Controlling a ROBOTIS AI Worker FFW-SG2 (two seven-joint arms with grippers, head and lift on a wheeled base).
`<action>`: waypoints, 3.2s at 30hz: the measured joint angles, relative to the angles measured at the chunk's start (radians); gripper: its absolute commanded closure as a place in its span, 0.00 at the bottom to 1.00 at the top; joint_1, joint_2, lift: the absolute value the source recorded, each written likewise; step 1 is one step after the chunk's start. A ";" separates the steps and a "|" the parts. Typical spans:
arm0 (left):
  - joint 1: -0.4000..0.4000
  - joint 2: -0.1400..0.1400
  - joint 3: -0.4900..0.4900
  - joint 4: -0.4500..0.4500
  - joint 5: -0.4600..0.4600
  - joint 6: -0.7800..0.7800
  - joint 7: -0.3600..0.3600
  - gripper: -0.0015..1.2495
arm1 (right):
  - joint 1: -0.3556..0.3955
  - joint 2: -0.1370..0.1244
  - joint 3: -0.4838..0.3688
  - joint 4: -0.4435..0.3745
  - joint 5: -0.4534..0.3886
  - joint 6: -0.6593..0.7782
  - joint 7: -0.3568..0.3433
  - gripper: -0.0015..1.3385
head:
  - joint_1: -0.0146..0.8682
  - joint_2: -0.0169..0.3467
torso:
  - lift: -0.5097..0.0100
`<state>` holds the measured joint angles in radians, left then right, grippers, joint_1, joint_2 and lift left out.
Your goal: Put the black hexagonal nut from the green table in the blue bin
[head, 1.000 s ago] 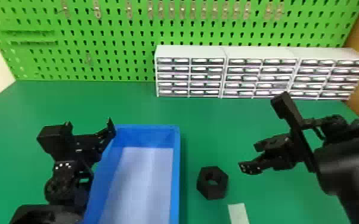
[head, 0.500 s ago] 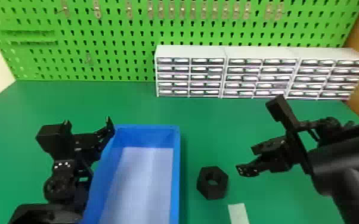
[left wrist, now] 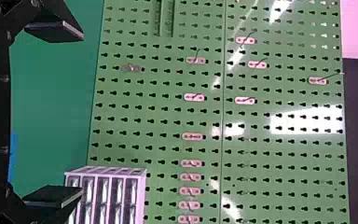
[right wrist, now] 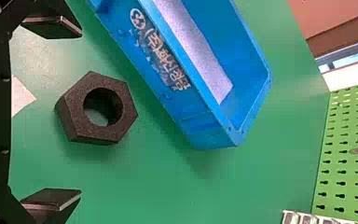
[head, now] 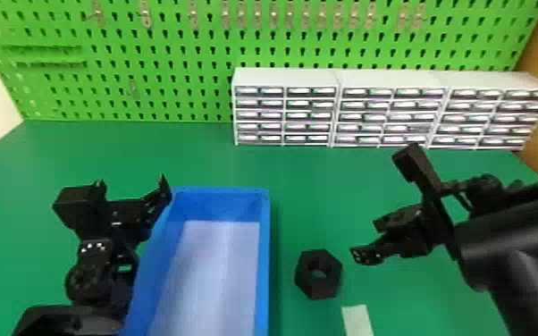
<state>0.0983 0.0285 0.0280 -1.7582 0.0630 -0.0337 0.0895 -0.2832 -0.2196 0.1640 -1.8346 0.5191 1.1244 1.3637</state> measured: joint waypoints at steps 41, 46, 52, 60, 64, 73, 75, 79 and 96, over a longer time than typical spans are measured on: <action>-0.018 0.000 -0.014 0.015 -0.003 -0.006 0.000 0.10 | -0.141 0.094 0.077 0.302 0.145 -0.118 -0.062 0.07 | 0.76 0.20 | 0.80; -0.019 -0.001 -0.015 0.015 -0.003 -0.006 0.000 0.10 | -0.147 0.099 0.072 0.325 0.110 -0.133 -0.134 0.07 | 0.76 0.20 | 0.80; -0.020 0.000 -0.016 0.016 -0.003 -0.007 0.000 0.10 | -0.161 0.103 0.089 0.365 0.090 -0.144 -0.167 0.07 | 0.76 0.20 | 0.80; -0.019 -0.001 -0.016 0.016 -0.003 -0.008 0.000 0.10 | -0.171 0.102 0.122 0.406 0.088 -0.146 -0.174 0.08 | 0.76 0.20 | 0.80; -0.019 -0.001 -0.017 0.016 -0.003 -0.008 0.000 0.10 | -0.176 0.101 0.134 0.427 0.083 -0.147 -0.185 0.08 | 0.76 0.20 | 0.80; -0.020 -0.001 -0.016 0.016 -0.003 -0.009 0.000 0.10 | -0.190 0.102 0.170 0.472 0.075 -0.150 -0.207 0.08 | 0.76 0.20 | 0.80; -0.020 -0.001 -0.016 0.016 -0.003 -0.009 0.000 0.10 | -0.195 0.103 0.178 0.482 0.075 -0.149 -0.211 0.08 | 0.76 0.20 | 0.80; -0.022 -0.001 -0.017 0.016 -0.003 -0.009 0.000 0.10 | -0.203 0.103 0.194 0.502 0.070 -0.149 -0.220 0.08 | 0.76 0.20 | 0.80; -0.028 0.001 -0.014 0.017 -0.007 -0.011 -0.001 0.10 | -0.235 0.098 0.254 0.569 0.026 -0.150 -0.259 0.08 | 0.76 0.20 | 0.80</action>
<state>0.0708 0.0291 0.0142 -1.7416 0.0557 -0.0445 0.0890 -0.5182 -0.1218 0.4185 -1.2657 0.5448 0.9741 1.1051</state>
